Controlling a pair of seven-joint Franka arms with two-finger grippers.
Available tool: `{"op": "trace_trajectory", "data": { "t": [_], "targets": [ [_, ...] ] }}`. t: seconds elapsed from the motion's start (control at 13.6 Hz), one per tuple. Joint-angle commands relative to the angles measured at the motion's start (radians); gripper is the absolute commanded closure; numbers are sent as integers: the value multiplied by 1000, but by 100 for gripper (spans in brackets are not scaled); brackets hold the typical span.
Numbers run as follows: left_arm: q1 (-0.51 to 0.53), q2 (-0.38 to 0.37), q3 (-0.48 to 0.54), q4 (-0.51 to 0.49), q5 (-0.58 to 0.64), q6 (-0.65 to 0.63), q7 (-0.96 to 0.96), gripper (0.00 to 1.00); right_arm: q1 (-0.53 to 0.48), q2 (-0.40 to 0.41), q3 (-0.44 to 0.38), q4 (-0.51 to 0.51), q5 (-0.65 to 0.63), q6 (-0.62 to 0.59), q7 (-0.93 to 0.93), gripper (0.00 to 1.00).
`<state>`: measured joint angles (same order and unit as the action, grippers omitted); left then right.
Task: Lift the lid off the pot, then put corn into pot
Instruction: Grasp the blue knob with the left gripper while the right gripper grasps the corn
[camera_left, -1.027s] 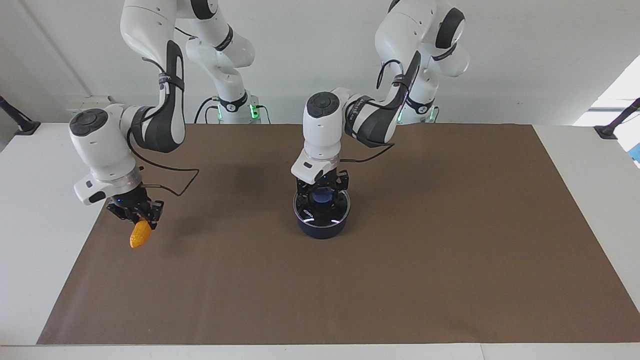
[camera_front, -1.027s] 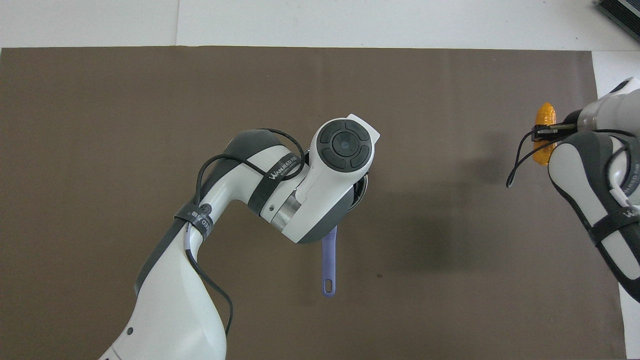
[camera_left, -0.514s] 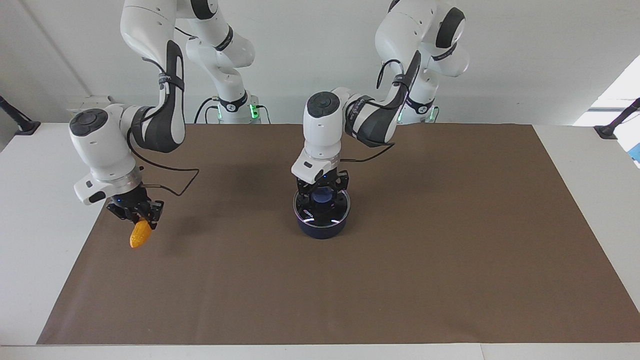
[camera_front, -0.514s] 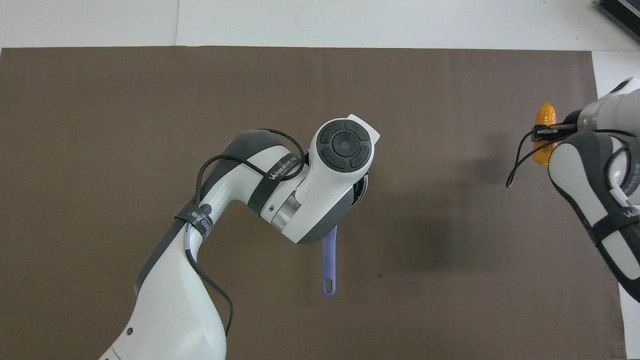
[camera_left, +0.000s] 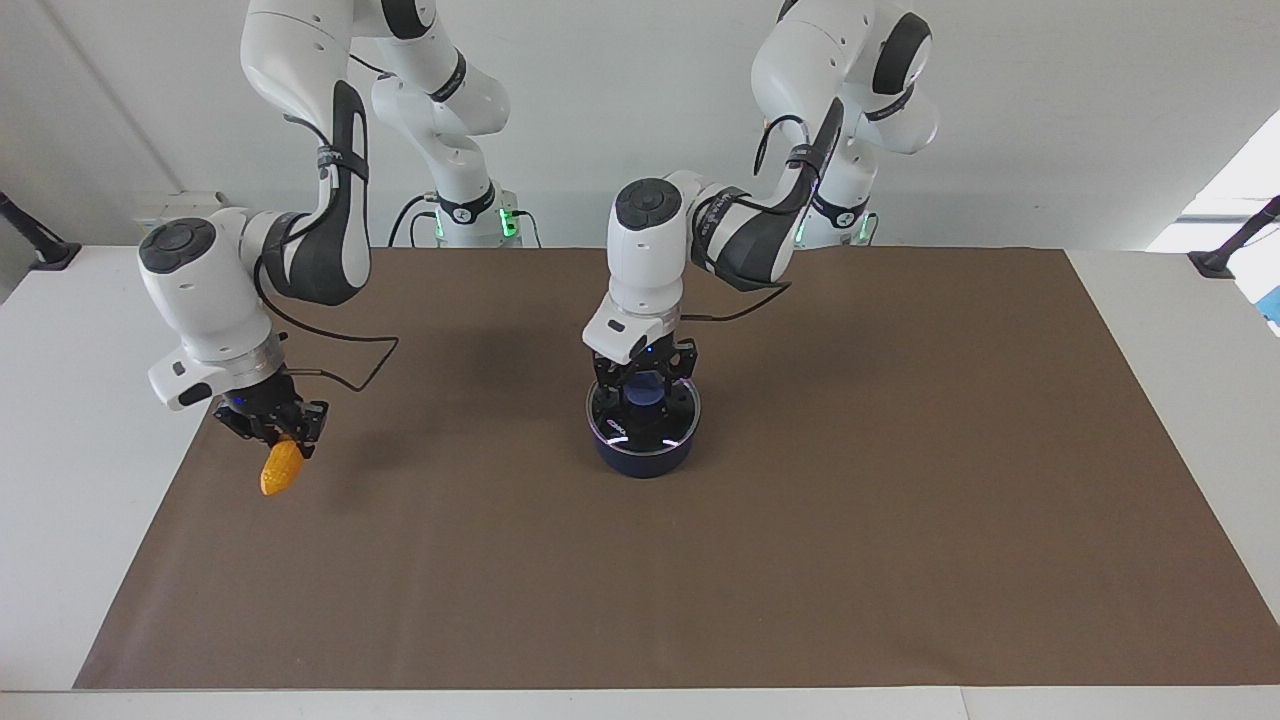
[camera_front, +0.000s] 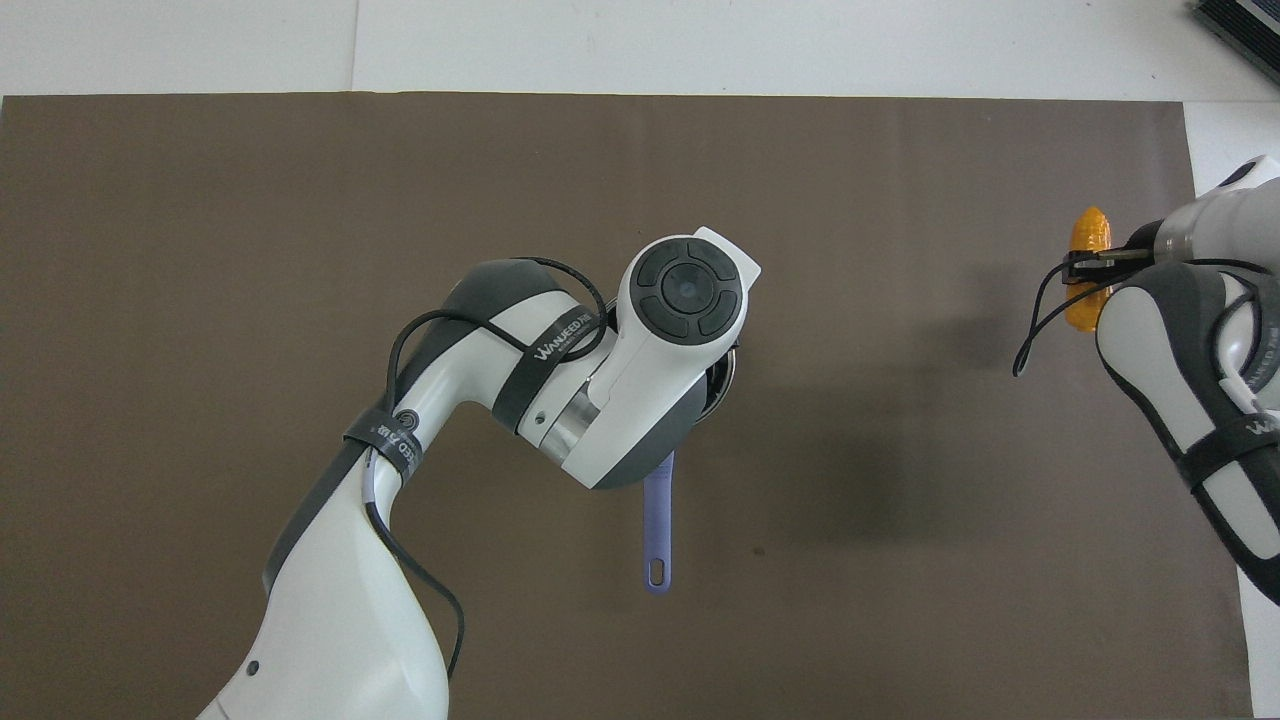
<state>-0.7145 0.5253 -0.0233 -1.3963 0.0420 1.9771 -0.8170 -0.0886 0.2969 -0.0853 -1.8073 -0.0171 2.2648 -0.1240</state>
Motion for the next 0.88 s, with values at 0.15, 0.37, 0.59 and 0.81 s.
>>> {"op": "trace_trajectory", "data": {
  "t": [0.15, 0.37, 0.59, 0.81],
  "targets": [
    [-2, -36, 11, -38, -20, -6, 19, 72, -5, -24, 21, -3, 5, -27, 24, 100],
    [-2, -53, 11, -32, -19, -35, 30, 90, -5, -35, 22, -1, 5, -37, 24, 100],
    [1, -82, 14, -24, -19, -84, 71, 100, 9, -48, 22, 61, 6, -155, 26, 100],
    [7, -90, 22, -3, -19, -141, 75, 100, 13, -50, 62, 121, 0, -321, 23, 100]
  ]
}}
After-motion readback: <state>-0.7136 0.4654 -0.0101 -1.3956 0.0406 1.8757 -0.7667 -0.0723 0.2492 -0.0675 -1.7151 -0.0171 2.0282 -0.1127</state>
